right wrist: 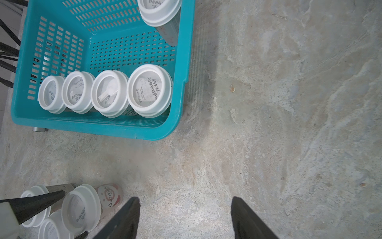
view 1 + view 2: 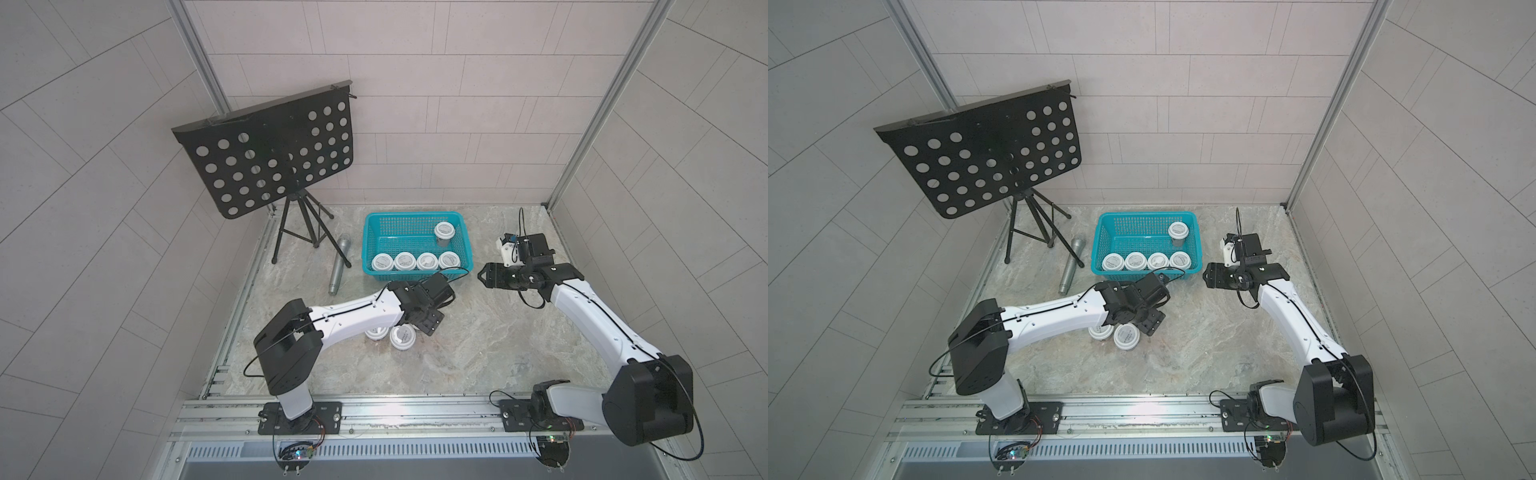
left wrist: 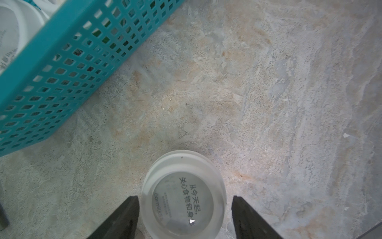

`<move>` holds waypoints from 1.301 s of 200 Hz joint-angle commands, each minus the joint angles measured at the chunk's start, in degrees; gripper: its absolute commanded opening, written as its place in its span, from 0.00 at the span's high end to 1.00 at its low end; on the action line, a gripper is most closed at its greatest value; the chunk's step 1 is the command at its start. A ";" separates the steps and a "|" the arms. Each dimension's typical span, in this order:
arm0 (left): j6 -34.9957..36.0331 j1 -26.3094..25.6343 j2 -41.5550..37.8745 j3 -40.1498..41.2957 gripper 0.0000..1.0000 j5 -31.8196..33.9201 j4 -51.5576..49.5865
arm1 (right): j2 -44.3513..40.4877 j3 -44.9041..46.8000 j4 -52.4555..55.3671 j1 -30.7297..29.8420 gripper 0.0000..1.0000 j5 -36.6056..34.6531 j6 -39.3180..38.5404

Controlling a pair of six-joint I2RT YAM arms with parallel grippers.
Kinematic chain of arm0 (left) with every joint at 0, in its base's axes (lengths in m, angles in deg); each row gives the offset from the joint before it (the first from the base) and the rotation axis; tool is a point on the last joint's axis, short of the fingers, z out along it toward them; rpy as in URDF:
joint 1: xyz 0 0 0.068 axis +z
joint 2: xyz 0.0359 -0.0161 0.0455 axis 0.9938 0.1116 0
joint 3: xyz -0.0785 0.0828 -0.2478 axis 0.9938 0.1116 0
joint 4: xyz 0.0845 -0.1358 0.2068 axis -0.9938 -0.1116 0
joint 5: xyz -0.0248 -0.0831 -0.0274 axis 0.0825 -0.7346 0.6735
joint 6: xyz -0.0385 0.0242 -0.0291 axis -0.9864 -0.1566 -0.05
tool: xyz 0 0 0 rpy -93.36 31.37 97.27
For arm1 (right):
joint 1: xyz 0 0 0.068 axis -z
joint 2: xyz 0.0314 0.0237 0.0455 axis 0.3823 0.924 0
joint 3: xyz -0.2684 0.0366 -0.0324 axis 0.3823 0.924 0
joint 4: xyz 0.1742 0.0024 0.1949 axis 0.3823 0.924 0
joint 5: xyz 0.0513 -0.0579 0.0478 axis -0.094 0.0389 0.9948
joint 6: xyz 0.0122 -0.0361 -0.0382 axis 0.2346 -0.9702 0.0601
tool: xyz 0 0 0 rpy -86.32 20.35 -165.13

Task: Put the yogurt in the basket
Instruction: Pick up the yogurt from the center of the board.

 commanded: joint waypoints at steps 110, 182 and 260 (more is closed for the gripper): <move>-1.33 0.85 1.61 2.41 0.28 0.64 0.75 | -1.28 0.60 -0.35 0.26 0.27 0.31 0.48; -1.59 0.91 2.80 3.17 0.26 0.55 1.20 | -0.84 0.29 -0.44 0.26 0.26 0.80 0.74; -1.73 0.94 -0.24 2.44 0.36 -0.15 -0.75 | 2.53 -2.33 -1.69 1.04 0.29 3.99 1.18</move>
